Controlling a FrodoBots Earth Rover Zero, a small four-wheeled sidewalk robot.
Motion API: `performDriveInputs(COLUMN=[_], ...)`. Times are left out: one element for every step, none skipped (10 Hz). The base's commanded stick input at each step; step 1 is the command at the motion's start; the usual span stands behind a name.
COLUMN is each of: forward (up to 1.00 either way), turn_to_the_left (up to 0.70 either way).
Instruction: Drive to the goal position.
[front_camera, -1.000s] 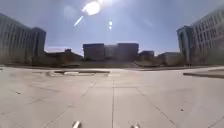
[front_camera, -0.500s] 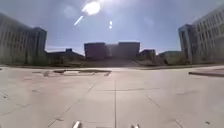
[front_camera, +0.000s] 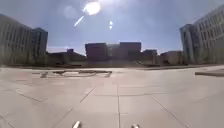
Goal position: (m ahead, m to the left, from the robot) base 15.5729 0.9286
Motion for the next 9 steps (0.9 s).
performDriveInputs(forward=[0.85, 0.85, 0.85, 0.85, 0.85, 0.85, 0.85, 0.85, 0.85], turn_to_the_left=[0.05, 0.05, 0.05, 0.05, 0.05, 0.05, 0.05, 0.05, 0.05])
